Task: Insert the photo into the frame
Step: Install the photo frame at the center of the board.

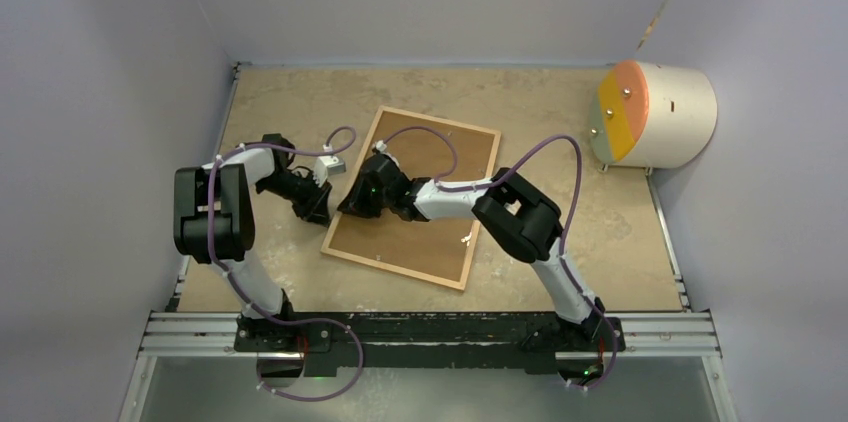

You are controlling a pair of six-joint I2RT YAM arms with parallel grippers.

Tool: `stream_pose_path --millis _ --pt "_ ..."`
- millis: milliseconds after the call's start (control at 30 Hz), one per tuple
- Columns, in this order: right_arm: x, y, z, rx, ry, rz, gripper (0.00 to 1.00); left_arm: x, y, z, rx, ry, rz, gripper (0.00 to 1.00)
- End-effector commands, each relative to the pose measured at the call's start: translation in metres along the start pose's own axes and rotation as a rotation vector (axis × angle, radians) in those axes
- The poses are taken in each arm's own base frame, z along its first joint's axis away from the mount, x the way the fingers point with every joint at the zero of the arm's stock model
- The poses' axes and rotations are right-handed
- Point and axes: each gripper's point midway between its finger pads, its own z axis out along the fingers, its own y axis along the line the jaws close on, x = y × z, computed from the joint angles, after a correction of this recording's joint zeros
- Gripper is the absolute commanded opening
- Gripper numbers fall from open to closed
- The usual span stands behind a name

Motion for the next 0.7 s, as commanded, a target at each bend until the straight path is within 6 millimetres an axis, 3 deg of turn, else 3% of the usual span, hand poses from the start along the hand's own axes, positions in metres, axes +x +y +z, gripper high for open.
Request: stream_pose_path --millis 0,167,300,400,500,667 --pt "-0.017 0.000 0.005 0.002 -0.049 -0.022 0.25 0.002 -0.017 0.007 0.054 0.002 0.023 0.15" --pt "-0.026 0.018 -0.031 -0.088 -0.012 -0.025 0.45 0.003 -0.016 0.002 0.040 0.015 0.039 0.14" --pt "-0.039 0.011 -0.073 -0.125 0.010 -0.018 0.59 0.000 -0.014 -0.002 0.023 0.020 0.052 0.14" --pt "-0.053 -0.012 -0.106 -0.119 0.032 0.004 0.65 -0.002 -0.015 -0.004 0.022 0.015 0.059 0.14" --pt "-0.069 -0.050 -0.138 -0.029 0.008 0.008 0.74 -0.002 -0.015 -0.004 0.022 0.016 0.061 0.14" --pt "-0.127 -0.120 -0.207 0.167 -0.207 0.040 0.92 0.000 -0.015 -0.003 0.023 0.023 0.067 0.15"
